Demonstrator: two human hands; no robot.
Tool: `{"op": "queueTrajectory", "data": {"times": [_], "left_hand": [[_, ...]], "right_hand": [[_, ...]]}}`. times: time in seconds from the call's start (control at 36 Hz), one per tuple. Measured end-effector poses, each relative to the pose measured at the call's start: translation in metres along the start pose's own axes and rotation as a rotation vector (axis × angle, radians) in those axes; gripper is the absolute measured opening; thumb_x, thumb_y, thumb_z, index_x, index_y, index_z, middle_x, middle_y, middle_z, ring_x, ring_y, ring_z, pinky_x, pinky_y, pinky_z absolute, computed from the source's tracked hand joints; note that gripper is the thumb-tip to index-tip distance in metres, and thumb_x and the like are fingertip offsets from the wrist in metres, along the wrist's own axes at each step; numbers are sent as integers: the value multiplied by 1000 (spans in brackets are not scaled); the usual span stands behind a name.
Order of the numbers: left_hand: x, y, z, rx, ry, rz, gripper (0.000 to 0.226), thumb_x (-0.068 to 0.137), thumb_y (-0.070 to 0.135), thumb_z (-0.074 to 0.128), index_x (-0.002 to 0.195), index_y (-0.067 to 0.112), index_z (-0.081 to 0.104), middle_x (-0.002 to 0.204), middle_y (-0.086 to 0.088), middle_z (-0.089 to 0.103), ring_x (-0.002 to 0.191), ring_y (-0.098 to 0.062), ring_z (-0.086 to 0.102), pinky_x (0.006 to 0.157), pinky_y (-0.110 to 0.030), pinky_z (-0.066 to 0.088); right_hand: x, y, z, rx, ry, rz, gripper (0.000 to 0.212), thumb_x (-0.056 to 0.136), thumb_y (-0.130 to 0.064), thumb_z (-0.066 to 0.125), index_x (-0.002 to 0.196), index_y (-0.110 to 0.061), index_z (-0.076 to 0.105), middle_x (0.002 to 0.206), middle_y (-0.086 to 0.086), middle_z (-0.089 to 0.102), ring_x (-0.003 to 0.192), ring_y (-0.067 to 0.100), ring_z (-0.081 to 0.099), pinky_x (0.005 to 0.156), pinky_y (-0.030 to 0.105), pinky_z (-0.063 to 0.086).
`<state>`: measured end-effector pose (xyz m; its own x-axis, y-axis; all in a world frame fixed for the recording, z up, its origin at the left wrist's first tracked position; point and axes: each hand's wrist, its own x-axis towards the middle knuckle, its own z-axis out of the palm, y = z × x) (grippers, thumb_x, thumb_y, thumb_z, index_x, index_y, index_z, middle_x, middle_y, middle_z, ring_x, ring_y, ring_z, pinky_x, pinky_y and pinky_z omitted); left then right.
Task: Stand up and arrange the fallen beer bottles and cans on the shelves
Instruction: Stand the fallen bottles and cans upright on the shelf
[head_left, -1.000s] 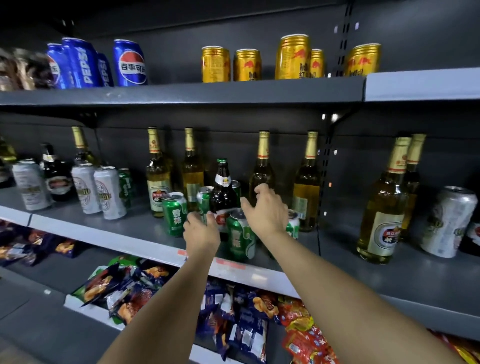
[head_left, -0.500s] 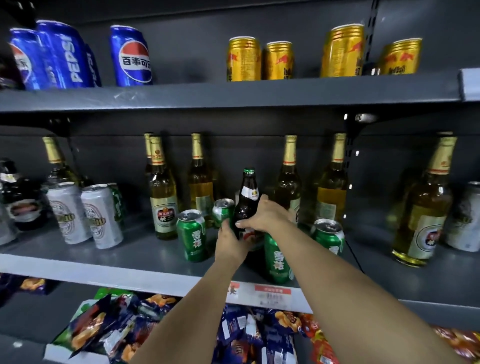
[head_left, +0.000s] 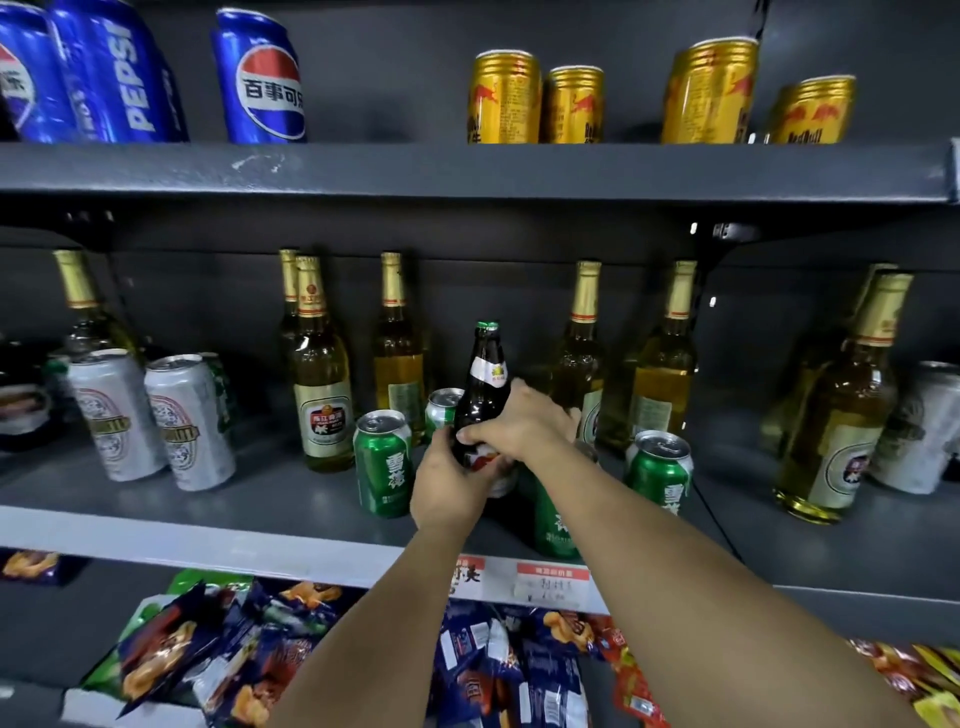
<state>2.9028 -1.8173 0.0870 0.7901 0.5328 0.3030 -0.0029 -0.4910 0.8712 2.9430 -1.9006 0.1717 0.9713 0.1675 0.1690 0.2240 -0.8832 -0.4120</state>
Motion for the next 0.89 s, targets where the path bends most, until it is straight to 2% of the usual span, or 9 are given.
{"op": "queueTrajectory", "data": {"times": [0.11,0.22,0.28,0.33,0.39,0.47,0.61,0.75,0.89], "left_hand": [[-8,9,-16,-17,99,23,47,74,33,78,113,21,55,106,0,67,98,-22,63,77,-33,49],[-23,25,-34,-57,236,63,42,73,26,77,108,23,54,97,5,65,92,-19,63,72,-31,46],[-35,33,-41,-47,294,97,42,72,26,76,106,23,53,98,2,66,92,-22,63,71,-31,44],[-51,43,-47,-17,337,114,47,72,29,75,112,21,53,104,1,64,96,-22,61,73,-31,43],[-70,51,-51,15,372,134,51,71,34,74,115,21,51,108,1,62,99,-23,60,73,-32,43],[-99,63,-54,57,400,145,48,71,35,71,112,20,50,106,1,62,97,-26,60,69,-31,37],[-146,84,-43,101,420,198,45,74,27,66,114,15,51,108,-6,61,97,-32,59,68,-32,35],[-184,111,-2,80,370,227,30,82,18,62,109,11,49,102,-9,61,91,-35,60,66,-34,36],[-218,145,59,35,259,273,19,85,18,57,101,12,49,96,-9,62,86,-36,59,62,-34,34]], "right_hand": [[-18,-13,-8,23,87,-92,68,66,-67,72,115,-25,49,109,-3,63,108,22,58,90,40,30],[-41,-25,-21,63,164,-217,71,67,-66,72,120,-25,46,115,0,61,112,24,56,91,40,32],[-53,-28,-29,131,154,-260,74,68,-63,73,124,-24,44,119,3,58,113,26,56,94,40,39],[-68,-28,-38,217,136,-301,75,68,-58,76,125,-22,43,119,4,55,110,28,58,87,38,47],[-85,-24,-46,280,135,-332,76,69,-55,77,127,-21,42,120,5,52,108,30,58,79,35,45],[-111,-14,-55,319,153,-361,76,71,-53,76,128,-20,39,122,6,48,110,32,57,79,35,44],[-153,21,-71,369,214,-357,72,71,-54,74,124,-19,39,120,4,46,107,32,58,76,36,43],[-177,79,-89,373,328,-315,73,71,-57,73,124,-21,39,119,1,44,108,27,55,73,35,43],[-191,156,-112,419,426,-218,80,71,-54,73,134,-25,33,126,-1,45,116,24,53,83,37,46]]}}
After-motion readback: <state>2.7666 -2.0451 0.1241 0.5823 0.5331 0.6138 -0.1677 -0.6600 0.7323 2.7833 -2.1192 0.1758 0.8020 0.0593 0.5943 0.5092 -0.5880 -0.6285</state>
